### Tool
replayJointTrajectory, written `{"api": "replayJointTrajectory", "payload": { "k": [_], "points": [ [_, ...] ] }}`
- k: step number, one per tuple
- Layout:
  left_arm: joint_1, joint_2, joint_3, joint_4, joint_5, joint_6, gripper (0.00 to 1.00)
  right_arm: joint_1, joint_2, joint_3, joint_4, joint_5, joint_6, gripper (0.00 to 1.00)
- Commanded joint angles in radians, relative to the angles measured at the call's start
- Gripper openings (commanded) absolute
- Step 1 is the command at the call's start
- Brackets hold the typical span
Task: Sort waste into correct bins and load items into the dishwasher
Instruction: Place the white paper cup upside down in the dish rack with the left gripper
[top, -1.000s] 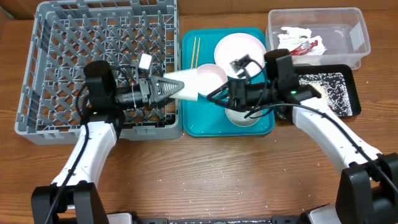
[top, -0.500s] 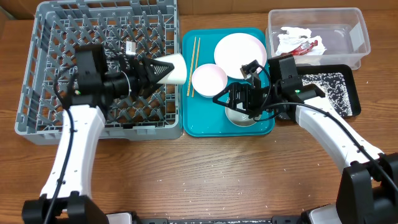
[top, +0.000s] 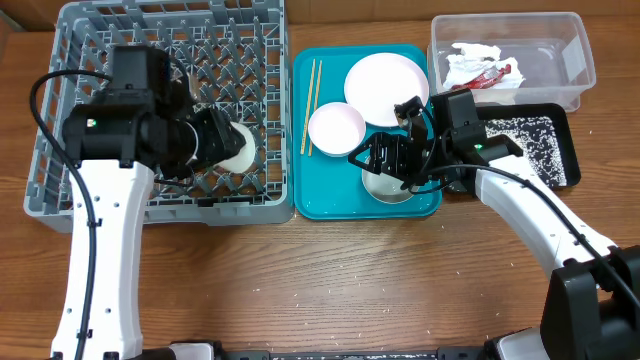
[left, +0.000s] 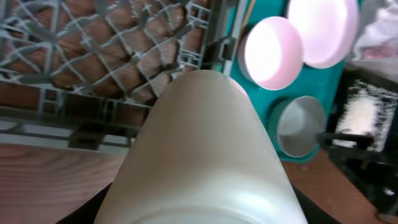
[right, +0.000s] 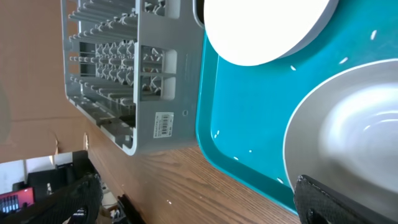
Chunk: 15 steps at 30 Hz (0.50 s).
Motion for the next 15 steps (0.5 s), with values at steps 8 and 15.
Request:
{"api": "replayJointTrajectory", "payload": {
  "k": [8, 15],
  "points": [
    [-0.147, 0.020, 0.022, -0.032, -0.301, -0.003, 0.32, 0.001, -0.008, -0.002, 0.004, 0.013, -0.007, 1.00],
    [-0.183, 0.073, 0.020, -0.069, -0.318, -0.021, 0.31, 0.001, -0.008, -0.002, 0.005, 0.013, -0.007, 1.00]
  ]
}}
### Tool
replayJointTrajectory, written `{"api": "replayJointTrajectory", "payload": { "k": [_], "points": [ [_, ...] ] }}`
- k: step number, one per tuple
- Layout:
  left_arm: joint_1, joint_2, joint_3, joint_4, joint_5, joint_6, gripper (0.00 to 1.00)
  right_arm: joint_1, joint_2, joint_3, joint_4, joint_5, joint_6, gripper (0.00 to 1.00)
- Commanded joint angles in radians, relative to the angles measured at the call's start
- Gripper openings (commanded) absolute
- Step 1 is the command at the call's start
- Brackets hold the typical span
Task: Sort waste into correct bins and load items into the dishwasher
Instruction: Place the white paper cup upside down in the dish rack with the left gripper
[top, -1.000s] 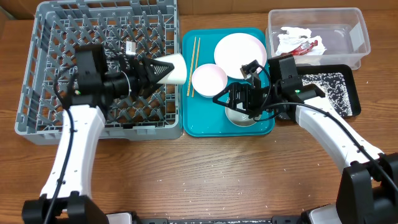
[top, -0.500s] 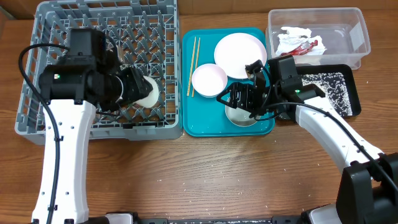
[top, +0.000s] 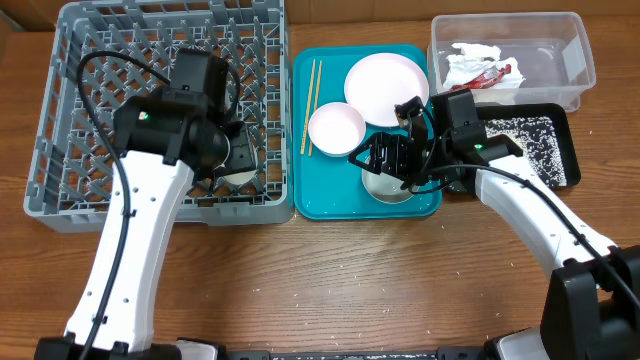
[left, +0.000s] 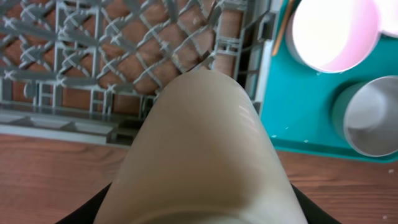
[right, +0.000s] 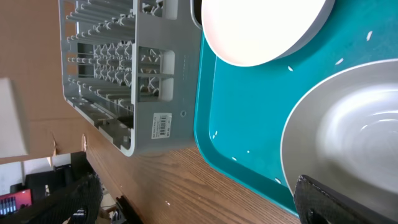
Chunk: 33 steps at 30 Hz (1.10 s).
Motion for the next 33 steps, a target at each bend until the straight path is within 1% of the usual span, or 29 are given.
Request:
{"api": "replayJointTrajectory", "payload": {
  "k": [1, 6, 12, 21, 22, 23, 24, 26, 28, 31, 32, 33],
  "points": [
    [-0.011, 0.042, 0.020, -0.027, -0.052, -0.038, 0.32, 0.001, -0.008, -0.002, 0.005, 0.010, -0.007, 1.00],
    [-0.029, 0.117, 0.018, -0.019, -0.066, -0.052, 0.30, 0.001, -0.008, -0.002, 0.005, 0.010, -0.007, 1.00],
    [-0.078, 0.246, 0.018, 0.030, -0.074, -0.056, 0.31, 0.001, -0.008, -0.002, 0.005, 0.010, -0.007, 1.00],
    [-0.081, 0.399, 0.018, 0.064, -0.081, -0.056, 0.32, 0.001, -0.008, -0.002, 0.005, 0.010, -0.007, 1.00],
    [-0.081, 0.412, 0.018, 0.066, -0.081, -0.056, 0.35, 0.001, -0.008, -0.002, 0.005, 0.010, -0.007, 1.00],
    [-0.081, 0.425, 0.018, 0.066, -0.081, -0.056, 0.49, 0.000, -0.008, -0.002, 0.005, 0.010, -0.007, 1.00],
    [-0.081, 0.431, 0.018, 0.064, -0.081, -0.056, 0.58, 0.000, -0.008, -0.002, 0.005, 0.010, -0.007, 1.00],
    [-0.081, 0.431, 0.018, 0.060, -0.079, -0.055, 0.72, 0.001, -0.008, -0.002, 0.005, 0.010, -0.007, 1.00],
    [-0.080, 0.426, 0.021, 0.058, -0.078, -0.055, 0.80, 0.001, -0.008, -0.002, 0.005, 0.010, -0.007, 1.00],
    [-0.079, 0.422, 0.040, 0.035, -0.079, -0.056, 0.87, 0.001, -0.008, -0.002, 0.005, 0.010, -0.007, 1.00],
    [-0.079, 0.421, 0.053, 0.022, -0.078, -0.056, 0.99, 0.001, -0.008, -0.002, 0.005, 0.010, -0.007, 1.00],
    [-0.079, 0.421, 0.080, -0.004, -0.078, -0.056, 1.00, 0.000, -0.008, -0.002, 0.006, 0.010, -0.007, 1.00]
  ]
}}
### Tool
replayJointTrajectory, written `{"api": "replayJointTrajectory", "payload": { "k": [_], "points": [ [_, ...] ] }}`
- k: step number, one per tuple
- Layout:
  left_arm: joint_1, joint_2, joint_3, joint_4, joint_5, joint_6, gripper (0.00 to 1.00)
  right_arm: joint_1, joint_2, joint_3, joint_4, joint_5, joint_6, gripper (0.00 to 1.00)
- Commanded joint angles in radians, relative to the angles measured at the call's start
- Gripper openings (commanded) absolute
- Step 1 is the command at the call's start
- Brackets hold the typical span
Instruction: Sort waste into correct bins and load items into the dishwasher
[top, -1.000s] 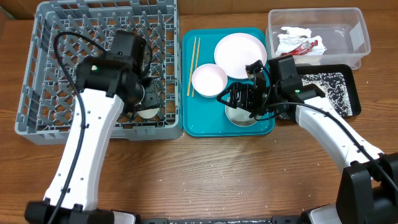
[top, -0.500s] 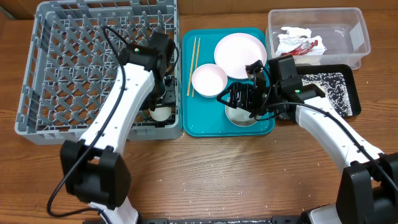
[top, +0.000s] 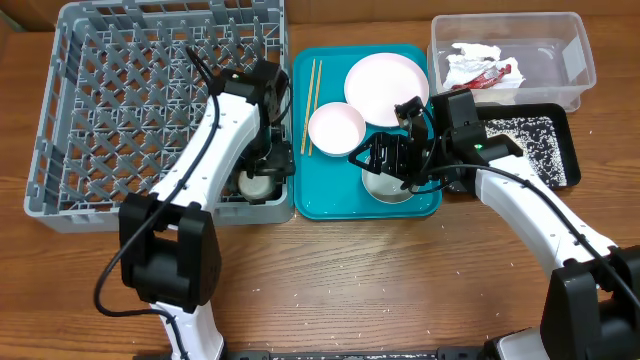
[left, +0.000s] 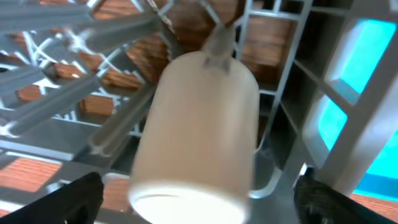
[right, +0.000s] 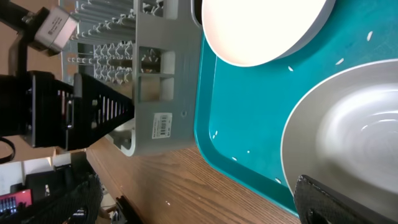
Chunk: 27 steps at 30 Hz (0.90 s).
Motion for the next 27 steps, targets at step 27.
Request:
{"api": "replayJointTrajectory", "payload": {
  "k": [27],
  "points": [
    [-0.002, -0.481, 0.404, -0.325, 0.185, -0.047, 0.99, 0.000, -0.008, -0.002, 0.005, 0.010, -0.007, 1.00]
  ]
}}
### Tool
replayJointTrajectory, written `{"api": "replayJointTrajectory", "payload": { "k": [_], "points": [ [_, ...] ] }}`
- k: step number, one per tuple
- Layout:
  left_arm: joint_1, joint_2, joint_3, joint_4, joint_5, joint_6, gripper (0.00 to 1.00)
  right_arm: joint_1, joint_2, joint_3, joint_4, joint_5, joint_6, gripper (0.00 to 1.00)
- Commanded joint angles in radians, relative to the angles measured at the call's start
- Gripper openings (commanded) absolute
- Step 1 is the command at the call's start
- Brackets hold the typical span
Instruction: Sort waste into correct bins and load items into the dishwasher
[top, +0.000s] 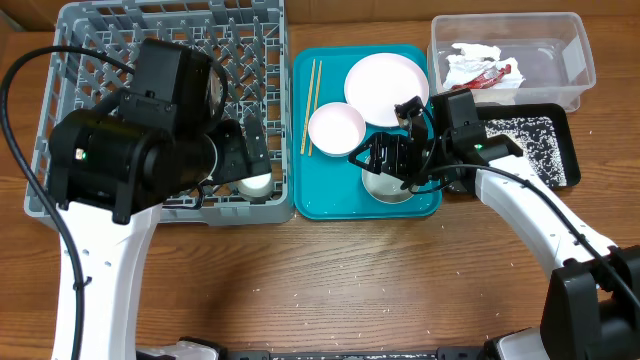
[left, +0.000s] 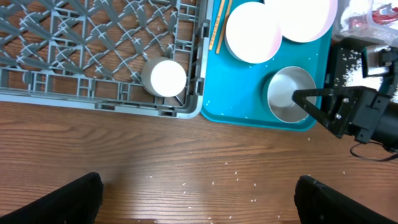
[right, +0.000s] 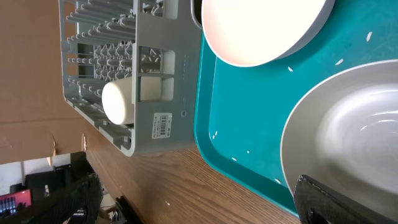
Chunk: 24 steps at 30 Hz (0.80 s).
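A cream cup (left: 164, 77) stands in the near right corner cell of the grey dish rack (left: 74, 37), a round end up; it also shows as cup (top: 253, 185) from overhead. My left gripper (left: 199, 208) hangs open high above the table edge, nothing between its fingers. On the teal tray (top: 330, 205) lie a steel bowl (top: 385, 188), a pink bowl (top: 335, 128), a pink plate (top: 386, 88) and chopsticks (top: 311, 95). My right gripper (right: 199, 199) is open low over the steel bowl (right: 348, 143), holding nothing.
A clear bin (top: 560, 45) holding crumpled paper and a red wrapper sits at the back right. A black tray (top: 540, 140) strewn with rice lies in front of it. Rice grains dot the wood in front of the rack.
My left gripper was low in the rack, open around the cup. Now it is raised well above the table and the cup stays in its corner cell. The right arm has not moved.
My left gripper first held the cream cup over the rack, then over the rack's near right part. Later the cup sat in a corner cell with the jaws open round it. Now the gripper is high and empty. The right gripper stayed open over the steel bowl throughout.
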Motion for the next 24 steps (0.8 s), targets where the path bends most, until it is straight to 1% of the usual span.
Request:
{"api": "replayJointTrajectory", "payload": {
  "k": [1, 12, 16, 19, 21, 24],
  "points": [
    [-0.002, -0.008, 0.013, -0.002, 0.031, 0.001, 0.99, 0.000, -0.008, -0.002, 0.002, 0.010, -0.007, 1.00],
    [-0.002, -0.005, 0.012, -0.002, 0.042, 0.006, 1.00, 0.000, -0.008, -0.002, 0.000, 0.009, -0.007, 1.00],
    [-0.002, -0.005, 0.012, 0.003, 0.055, 0.046, 1.00, 0.000, -0.008, -0.002, 0.003, 0.000, 0.004, 1.00],
    [-0.002, -0.005, 0.012, 0.013, 0.055, 0.054, 1.00, 0.000, -0.008, -0.002, 0.000, -0.002, 0.005, 1.00],
    [-0.002, -0.005, 0.012, 0.012, 0.057, 0.062, 1.00, 0.001, -0.008, -0.002, 0.011, -0.014, 0.059, 1.00],
    [-0.002, -0.005, 0.010, 0.010, 0.057, 0.061, 1.00, 0.000, -0.008, -0.002, 0.008, -0.013, 0.065, 1.00]
  ]
}}
